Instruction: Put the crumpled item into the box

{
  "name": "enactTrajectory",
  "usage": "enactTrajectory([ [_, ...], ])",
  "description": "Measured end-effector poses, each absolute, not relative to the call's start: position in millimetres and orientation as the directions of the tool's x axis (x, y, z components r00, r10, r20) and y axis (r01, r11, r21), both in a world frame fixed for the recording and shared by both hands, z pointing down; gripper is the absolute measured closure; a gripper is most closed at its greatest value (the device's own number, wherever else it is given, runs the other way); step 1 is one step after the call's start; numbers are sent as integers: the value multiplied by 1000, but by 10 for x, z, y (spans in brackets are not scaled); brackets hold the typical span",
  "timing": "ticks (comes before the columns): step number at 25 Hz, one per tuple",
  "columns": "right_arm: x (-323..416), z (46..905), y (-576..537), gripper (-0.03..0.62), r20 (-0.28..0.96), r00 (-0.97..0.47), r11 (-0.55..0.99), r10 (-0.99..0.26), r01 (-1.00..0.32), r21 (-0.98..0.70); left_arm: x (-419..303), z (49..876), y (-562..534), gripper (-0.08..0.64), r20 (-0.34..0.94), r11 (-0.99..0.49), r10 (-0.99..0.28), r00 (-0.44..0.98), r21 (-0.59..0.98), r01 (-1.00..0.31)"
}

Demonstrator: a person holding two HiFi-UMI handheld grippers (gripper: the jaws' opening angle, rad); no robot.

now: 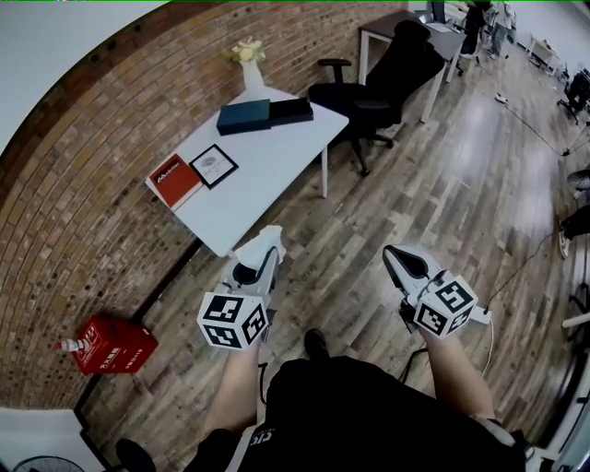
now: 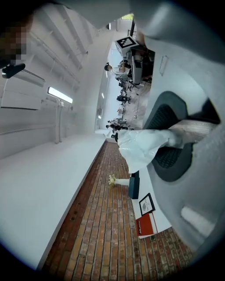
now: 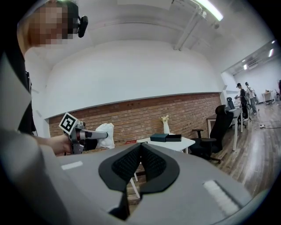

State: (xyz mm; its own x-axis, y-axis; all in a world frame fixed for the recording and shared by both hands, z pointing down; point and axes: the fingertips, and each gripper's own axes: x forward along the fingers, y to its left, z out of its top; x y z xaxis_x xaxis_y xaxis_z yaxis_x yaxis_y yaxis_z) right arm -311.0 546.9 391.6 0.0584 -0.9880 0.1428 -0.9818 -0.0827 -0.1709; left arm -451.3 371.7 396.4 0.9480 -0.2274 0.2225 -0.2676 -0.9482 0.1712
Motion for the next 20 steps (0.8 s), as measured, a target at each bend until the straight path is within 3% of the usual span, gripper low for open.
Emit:
enactTrajectory([
  [20, -3054, 3797, 4219, 592, 200, 37, -62, -979, -991, -120, -4442, 4019, 2594, 477, 192, -940, -221, 956, 221, -261],
])
